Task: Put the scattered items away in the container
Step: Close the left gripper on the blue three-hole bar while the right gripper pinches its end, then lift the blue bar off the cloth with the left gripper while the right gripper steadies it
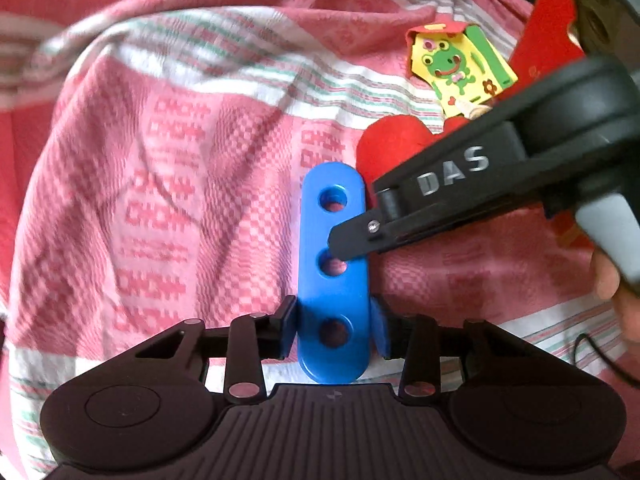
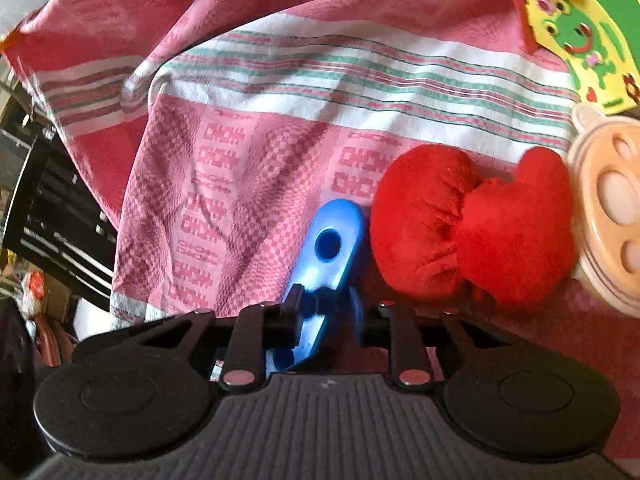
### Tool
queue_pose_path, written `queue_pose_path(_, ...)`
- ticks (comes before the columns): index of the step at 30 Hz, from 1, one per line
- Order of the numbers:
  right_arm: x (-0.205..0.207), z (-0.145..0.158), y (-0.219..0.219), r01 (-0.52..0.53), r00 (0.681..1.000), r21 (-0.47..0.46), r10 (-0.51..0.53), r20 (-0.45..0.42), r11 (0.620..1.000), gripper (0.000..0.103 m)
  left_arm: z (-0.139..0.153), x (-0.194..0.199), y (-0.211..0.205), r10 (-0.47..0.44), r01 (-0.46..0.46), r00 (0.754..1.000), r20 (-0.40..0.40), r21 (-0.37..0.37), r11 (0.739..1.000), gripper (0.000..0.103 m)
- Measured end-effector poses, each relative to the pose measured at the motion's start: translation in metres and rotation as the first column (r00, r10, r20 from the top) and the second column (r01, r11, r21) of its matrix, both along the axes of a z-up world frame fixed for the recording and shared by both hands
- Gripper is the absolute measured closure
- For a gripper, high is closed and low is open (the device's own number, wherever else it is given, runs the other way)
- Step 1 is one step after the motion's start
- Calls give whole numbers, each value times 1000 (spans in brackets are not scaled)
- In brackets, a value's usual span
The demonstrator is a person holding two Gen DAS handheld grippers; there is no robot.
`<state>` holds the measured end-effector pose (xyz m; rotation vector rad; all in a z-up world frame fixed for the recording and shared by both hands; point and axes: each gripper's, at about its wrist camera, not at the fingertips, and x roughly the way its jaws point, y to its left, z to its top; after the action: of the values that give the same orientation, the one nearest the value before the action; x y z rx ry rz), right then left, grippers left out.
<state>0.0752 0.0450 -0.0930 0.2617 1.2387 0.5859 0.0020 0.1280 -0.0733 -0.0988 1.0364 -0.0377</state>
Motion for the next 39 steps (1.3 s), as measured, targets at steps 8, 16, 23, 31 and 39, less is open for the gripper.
queue_pose_path(8,-6,-7,-1,29,998,40,-27,-56,999,65,-3,-8,13,5,-7,1000,-16,-75,997,64)
queue_pose_path(16,-19,4,-1,31,999,0,-31,-15,1000,79,-1,-6,5,-33,33,999,-9,-27,999,64)
queue_pose_path(23,-24,20,-4,5,1000,79,-3,-25,997,80,-4,-3,18,-5,-2,999,-42,-163,987,65)
queue_pose_path(31,-5,11,-20,60,997,54,-57,-45,997,74,-10,-1,26,2,-14,999,-53,-219,976,65)
queue_pose_path(39,-6,1,-11,47,997,34,-45,-56,998,70,-11,-3,23,-29,14,998,-64,-219,976,64)
